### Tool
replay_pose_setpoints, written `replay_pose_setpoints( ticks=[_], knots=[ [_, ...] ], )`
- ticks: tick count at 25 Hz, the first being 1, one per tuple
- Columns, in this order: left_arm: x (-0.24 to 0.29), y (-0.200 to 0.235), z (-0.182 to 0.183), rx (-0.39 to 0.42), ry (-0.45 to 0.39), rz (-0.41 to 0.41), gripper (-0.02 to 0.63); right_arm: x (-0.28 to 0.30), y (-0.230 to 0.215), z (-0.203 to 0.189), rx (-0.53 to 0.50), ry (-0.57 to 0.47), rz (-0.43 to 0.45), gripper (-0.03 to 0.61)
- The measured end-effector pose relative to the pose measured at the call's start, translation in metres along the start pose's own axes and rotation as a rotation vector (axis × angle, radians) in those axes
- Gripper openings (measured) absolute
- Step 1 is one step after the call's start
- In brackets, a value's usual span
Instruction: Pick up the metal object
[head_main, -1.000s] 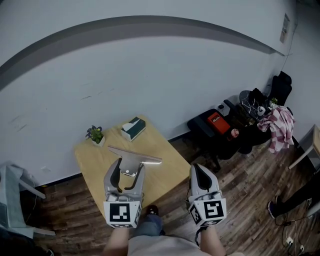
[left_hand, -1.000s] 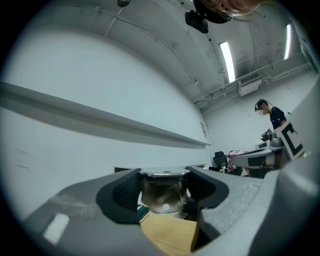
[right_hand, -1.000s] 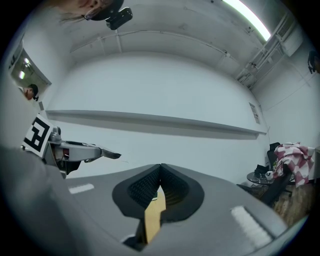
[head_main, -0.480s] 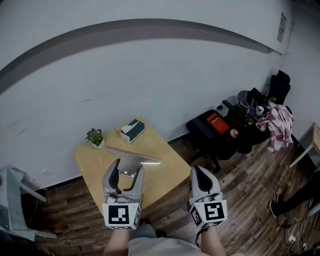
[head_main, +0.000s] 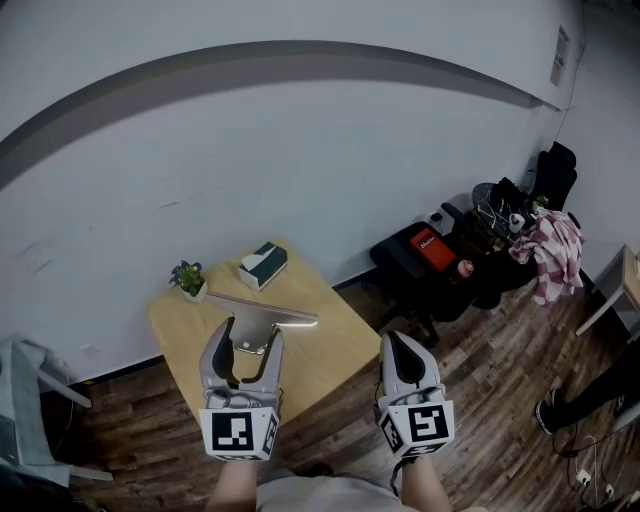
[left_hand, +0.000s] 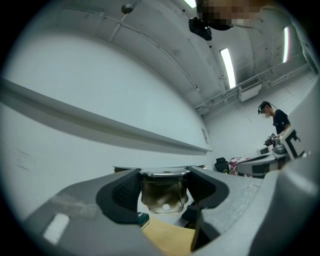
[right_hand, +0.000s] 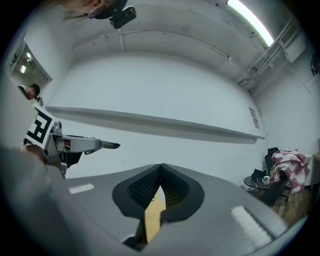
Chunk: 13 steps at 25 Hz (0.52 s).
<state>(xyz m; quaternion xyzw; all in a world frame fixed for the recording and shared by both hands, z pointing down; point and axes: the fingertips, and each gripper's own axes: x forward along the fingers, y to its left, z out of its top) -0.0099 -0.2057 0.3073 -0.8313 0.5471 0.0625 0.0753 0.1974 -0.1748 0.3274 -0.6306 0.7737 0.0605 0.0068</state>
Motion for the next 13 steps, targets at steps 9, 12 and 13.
replay_pose_setpoints(
  ticks=[9, 12, 13],
  knots=[
    [-0.003, 0.014, -0.002, -0.018, 0.007, 0.005, 0.298, 0.005, 0.008, -0.002, 0.003, 0.016, -0.01, 0.002],
    [-0.005, 0.017, -0.002, -0.024, 0.008, 0.006, 0.298, 0.005, 0.011, -0.004, 0.005, 0.022, -0.011, 0.002],
    [-0.006, 0.017, -0.002, -0.025, 0.008, 0.006, 0.298, 0.005, 0.012, -0.004, 0.006, 0.024, -0.012, 0.002]
  ],
)
